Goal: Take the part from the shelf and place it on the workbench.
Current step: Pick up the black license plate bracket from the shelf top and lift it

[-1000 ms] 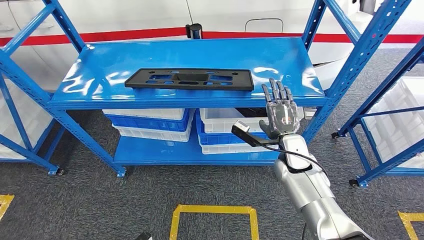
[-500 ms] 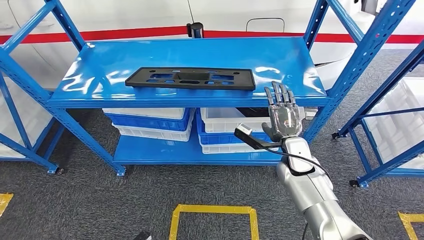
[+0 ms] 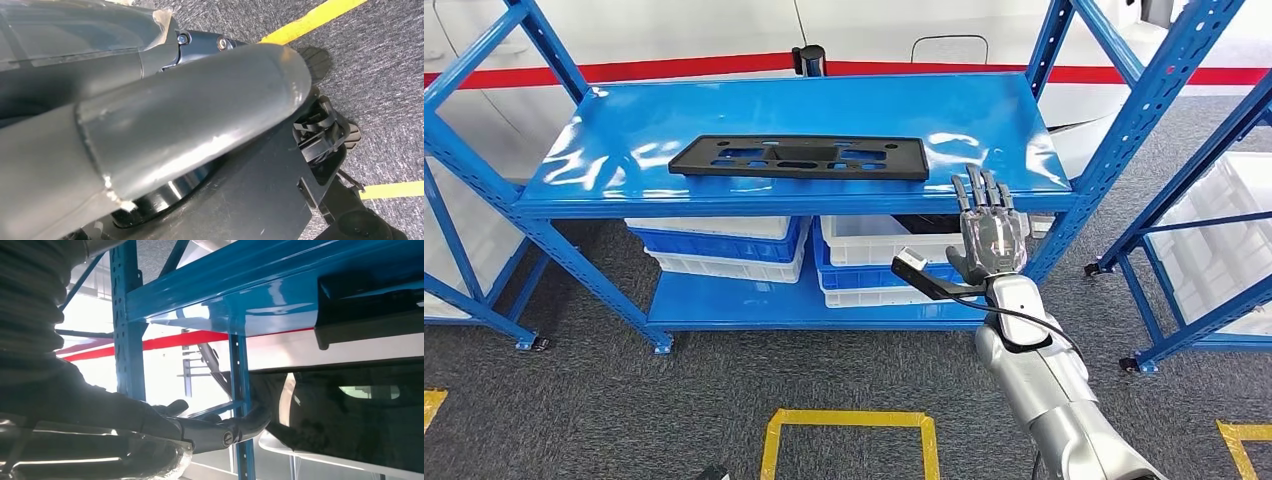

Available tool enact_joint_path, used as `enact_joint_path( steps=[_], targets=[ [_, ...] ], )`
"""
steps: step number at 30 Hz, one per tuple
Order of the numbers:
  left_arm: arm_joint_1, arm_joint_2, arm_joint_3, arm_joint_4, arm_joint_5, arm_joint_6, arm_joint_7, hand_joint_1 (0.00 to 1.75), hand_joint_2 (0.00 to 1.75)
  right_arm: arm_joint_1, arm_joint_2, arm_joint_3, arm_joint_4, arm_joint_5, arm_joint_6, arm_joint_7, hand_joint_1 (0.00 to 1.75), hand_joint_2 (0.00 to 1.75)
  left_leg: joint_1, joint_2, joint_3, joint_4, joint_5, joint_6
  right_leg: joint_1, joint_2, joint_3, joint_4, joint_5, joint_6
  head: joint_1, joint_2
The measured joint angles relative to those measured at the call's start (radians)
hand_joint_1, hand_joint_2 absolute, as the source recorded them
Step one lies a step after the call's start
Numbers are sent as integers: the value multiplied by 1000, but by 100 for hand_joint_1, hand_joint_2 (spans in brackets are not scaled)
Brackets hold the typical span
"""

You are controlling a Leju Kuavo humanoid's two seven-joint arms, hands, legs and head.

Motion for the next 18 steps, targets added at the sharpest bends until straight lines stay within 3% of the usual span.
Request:
enact_joint_path(
  steps=[7,13,18],
  targets=[
    [0,0,0,0,0,9,-3,0,0,0,0,0,0,0,-2,1,0,175,-12,-1,-4,8,-2,1,-2,-2,0,-2,0,0,0,0],
    [-3,-1,-12,0,-2,10,-71,0,0,3,-3,-7,-8,-9,-5,1,0,175,-17,-1,-7,14,-4,5,-2,-3,0,-2,0,0,0,0],
    [-6,-2,-17,0,-2,8,-79,0,0,3,-6,-16,-17,-11,-6,1,0,175,-19,-1,-10,18,-5,7,-2,-3,1,-2,1,1,0,0]
  ],
)
